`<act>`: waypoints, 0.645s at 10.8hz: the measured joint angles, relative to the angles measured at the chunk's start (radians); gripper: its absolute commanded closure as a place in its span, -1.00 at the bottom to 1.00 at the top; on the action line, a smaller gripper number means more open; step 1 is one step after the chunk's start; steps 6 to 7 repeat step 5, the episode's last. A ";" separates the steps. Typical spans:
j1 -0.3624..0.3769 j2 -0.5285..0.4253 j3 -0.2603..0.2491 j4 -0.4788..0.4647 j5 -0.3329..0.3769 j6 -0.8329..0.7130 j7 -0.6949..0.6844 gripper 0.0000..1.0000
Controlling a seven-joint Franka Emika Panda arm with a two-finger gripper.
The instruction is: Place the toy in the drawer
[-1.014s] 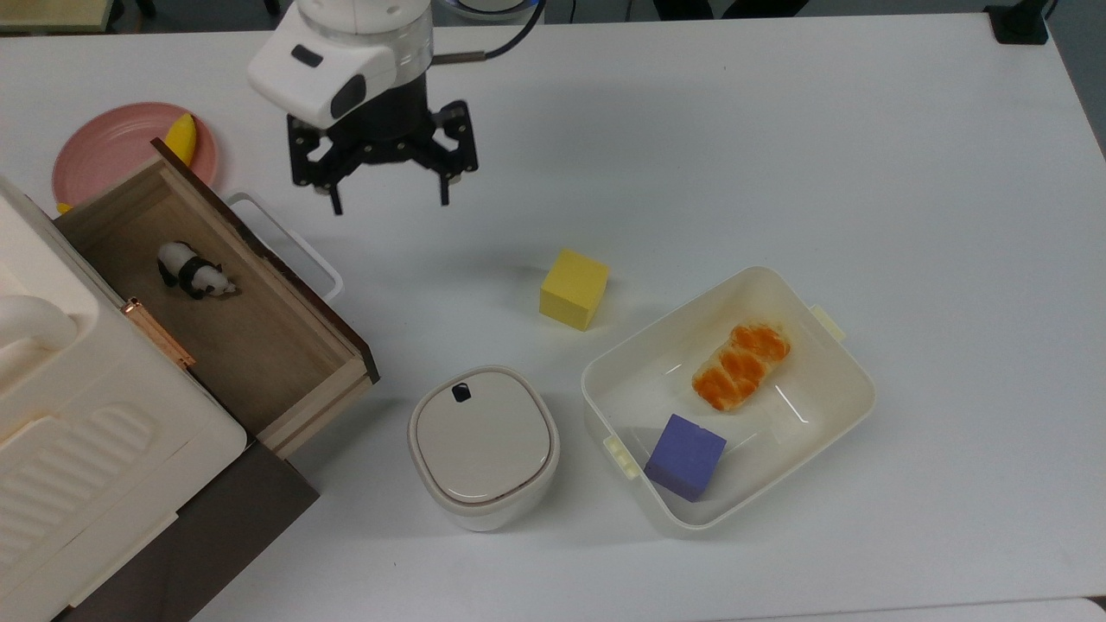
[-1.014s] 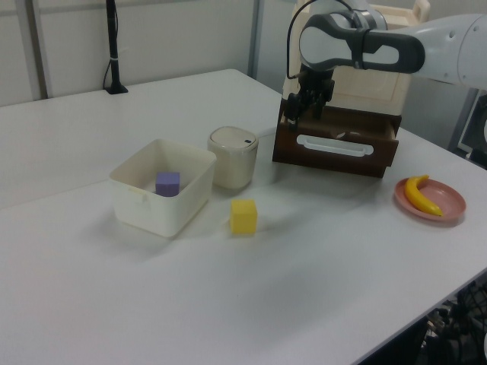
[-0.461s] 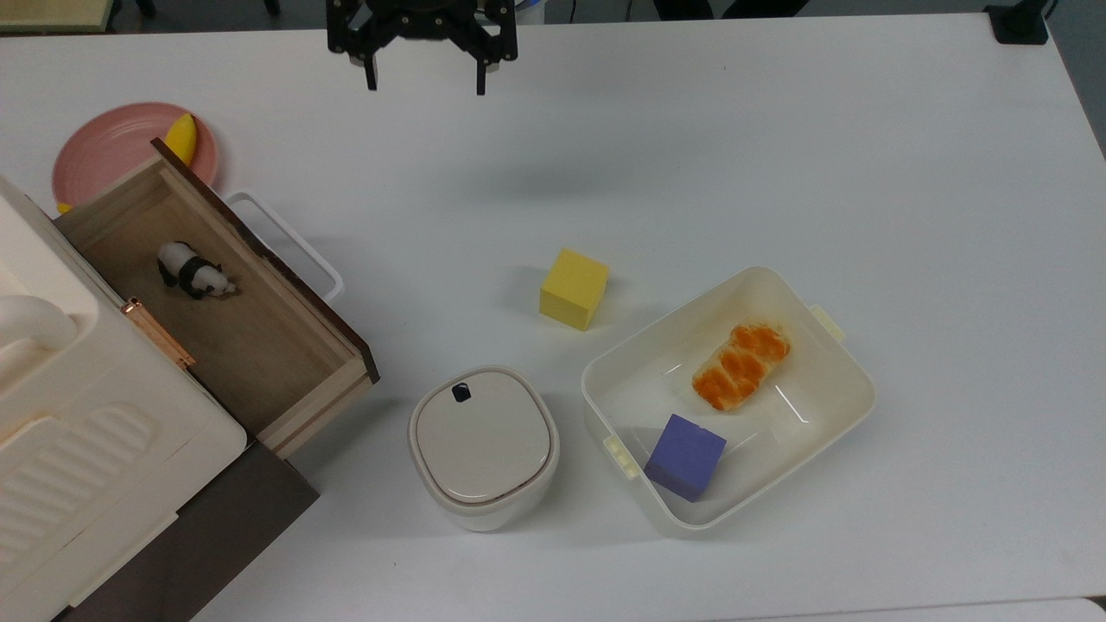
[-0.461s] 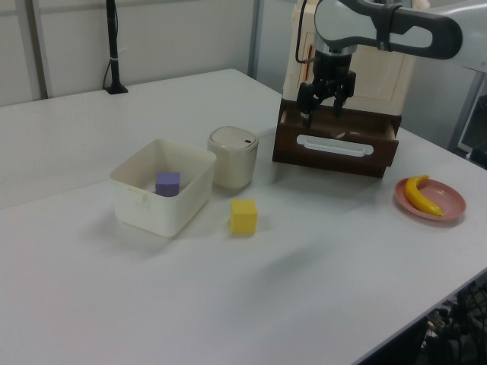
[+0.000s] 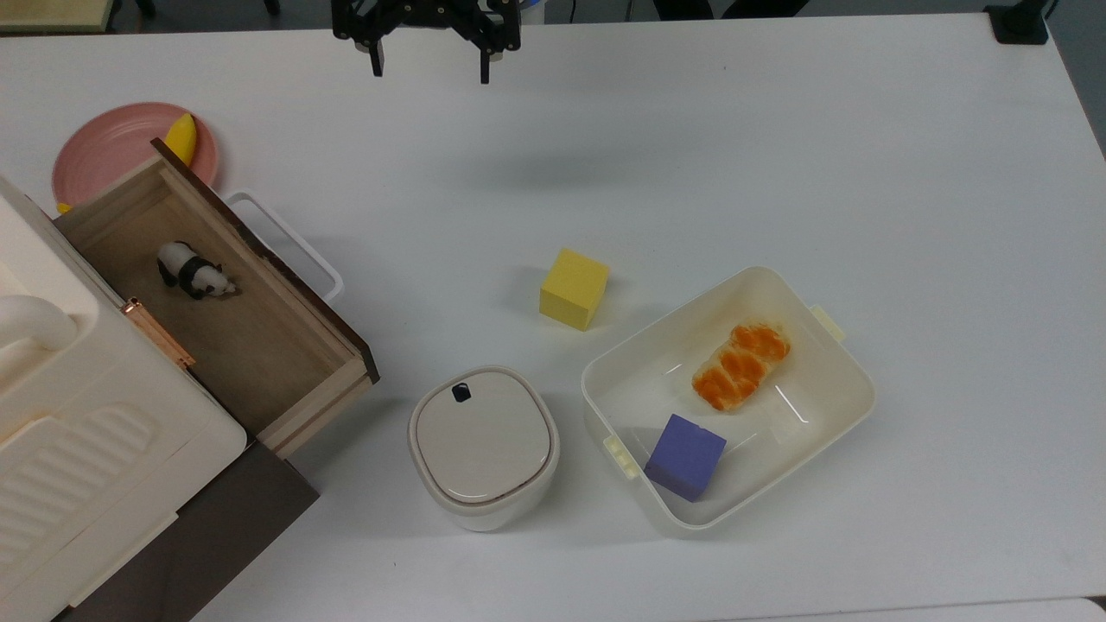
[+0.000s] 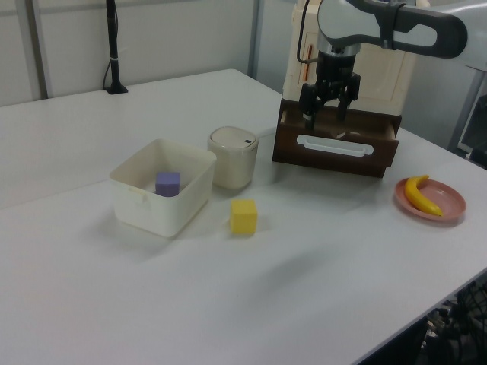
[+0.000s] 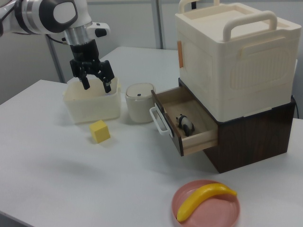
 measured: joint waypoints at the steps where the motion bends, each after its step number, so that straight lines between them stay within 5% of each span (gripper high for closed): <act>1: 0.000 0.000 -0.001 -0.001 0.006 0.000 0.000 -1.00; 7: 0.004 0.001 -0.001 -0.005 0.010 0.000 0.000 -1.00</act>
